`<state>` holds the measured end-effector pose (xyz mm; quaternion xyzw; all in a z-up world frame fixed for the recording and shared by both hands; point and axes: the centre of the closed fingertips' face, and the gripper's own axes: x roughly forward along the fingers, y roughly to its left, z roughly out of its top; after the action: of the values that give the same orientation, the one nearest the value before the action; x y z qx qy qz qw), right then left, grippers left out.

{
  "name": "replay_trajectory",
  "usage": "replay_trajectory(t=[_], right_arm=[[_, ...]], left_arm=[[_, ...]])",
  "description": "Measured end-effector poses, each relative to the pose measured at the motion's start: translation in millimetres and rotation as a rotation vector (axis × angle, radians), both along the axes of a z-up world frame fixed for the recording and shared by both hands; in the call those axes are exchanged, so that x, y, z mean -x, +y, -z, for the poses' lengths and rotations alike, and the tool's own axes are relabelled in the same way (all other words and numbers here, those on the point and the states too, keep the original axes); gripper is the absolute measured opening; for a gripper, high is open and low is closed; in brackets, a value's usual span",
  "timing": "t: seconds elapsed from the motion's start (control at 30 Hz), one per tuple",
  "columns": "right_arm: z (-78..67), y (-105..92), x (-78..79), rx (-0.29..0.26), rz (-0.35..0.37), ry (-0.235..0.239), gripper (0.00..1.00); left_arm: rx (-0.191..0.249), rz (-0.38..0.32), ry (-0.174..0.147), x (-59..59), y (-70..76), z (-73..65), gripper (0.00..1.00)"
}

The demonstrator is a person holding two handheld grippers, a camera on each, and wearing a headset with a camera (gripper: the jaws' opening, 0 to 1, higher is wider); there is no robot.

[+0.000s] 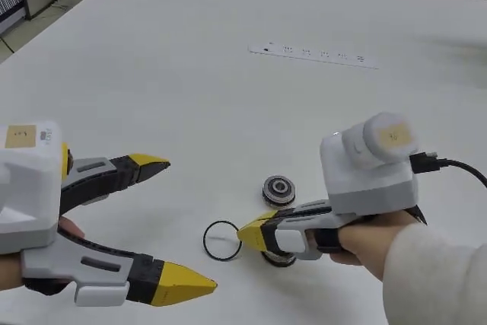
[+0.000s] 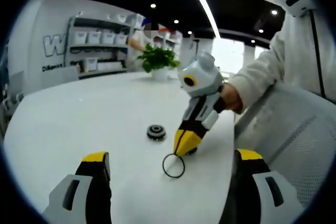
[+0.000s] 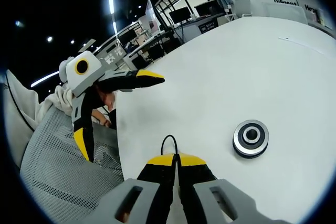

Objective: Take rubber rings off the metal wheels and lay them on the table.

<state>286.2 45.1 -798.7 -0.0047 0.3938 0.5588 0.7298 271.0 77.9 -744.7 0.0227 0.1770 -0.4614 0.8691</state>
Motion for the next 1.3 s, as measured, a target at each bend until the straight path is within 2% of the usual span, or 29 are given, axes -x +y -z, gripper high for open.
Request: replay_trajectory(t=[0.2, 0.4, 0.63, 1.13, 1.3], right_arm=[[0.0, -1.1, -1.9, 0.008, -0.005, -0.022, 0.0], [-1.2, -2.8, -5.2, 0.019, -0.004, -0.051, 0.04], [-8.3, -7.2, -11.1, 0.003, 0.008, -0.062, 0.06], [-44.4, -24.8, -39.0, -0.064, 0.082, -0.146, 0.11], [-59.2, -30.3, -47.4, -0.088, 0.102, -0.185, 0.12]], left_arm=[[0.0, 0.006, 0.005, 1.2, -1.1, 0.7, 1.0], [0.005, 0.004, 0.007, 1.2, -0.8, 0.5, 1.0], [0.007, 0.004, 0.007, 1.6, -1.2, -0.1, 1.0], [0.009, -0.006, -0.002, 0.3, 0.6, -2.9, 0.99], [0.014, -0.002, 0.005, 1.5, -0.3, -2.5, 1.0]])
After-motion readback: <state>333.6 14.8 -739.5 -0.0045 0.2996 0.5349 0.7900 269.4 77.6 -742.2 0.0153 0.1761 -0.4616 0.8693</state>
